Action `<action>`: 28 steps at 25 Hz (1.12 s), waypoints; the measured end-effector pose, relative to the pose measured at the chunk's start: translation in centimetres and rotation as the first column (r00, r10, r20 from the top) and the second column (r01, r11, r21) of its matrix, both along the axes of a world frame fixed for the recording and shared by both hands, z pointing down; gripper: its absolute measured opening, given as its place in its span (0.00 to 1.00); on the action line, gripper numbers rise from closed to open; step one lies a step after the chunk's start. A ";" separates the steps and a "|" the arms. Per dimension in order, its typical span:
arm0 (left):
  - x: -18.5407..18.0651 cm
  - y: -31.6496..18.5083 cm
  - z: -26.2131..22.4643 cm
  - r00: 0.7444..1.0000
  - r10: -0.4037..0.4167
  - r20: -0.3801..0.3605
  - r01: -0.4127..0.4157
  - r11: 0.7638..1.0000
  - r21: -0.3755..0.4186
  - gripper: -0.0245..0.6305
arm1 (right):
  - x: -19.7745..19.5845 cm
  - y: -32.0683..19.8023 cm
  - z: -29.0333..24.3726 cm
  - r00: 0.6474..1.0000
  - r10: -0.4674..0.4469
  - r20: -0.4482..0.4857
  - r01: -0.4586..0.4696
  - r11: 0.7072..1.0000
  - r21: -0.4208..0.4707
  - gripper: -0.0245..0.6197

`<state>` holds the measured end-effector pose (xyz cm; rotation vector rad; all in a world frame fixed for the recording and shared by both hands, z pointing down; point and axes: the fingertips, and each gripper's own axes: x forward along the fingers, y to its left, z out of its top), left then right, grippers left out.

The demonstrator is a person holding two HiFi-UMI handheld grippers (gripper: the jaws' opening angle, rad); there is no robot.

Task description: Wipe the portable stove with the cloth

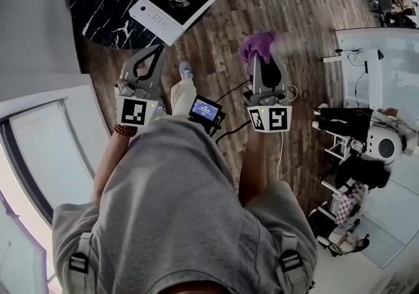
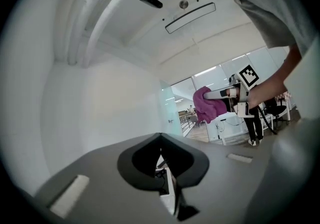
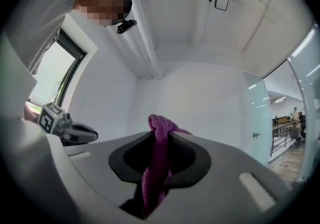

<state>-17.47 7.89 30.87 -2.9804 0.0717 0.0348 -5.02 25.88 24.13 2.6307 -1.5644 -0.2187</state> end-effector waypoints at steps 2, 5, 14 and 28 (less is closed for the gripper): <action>0.2 -0.2 0.4 1.000 -0.005 0.015 0.005 1.000 0.009 0.04 | 1.0 -0.5 0.7 1.000 0.001 0.013 -0.001 1.000 -0.006 0.17; 0.7 -0.5 0.9 0.999 -0.009 0.031 0.008 1.000 0.014 0.04 | 2.4 -1.2 1.2 1.000 -0.014 0.028 0.014 1.000 -0.007 0.17; 3.9 -3.2 1.4 0.995 -0.069 0.073 0.067 0.997 0.036 0.04 | 7.6 -4.7 1.7 0.997 -0.071 0.043 0.072 0.997 -0.019 0.17; 8.8 -6.8 4.4 0.959 -0.186 0.214 0.186 0.982 0.021 0.04 | 18.2 -9.2 6.3 0.983 -0.146 0.114 0.156 0.984 -0.085 0.17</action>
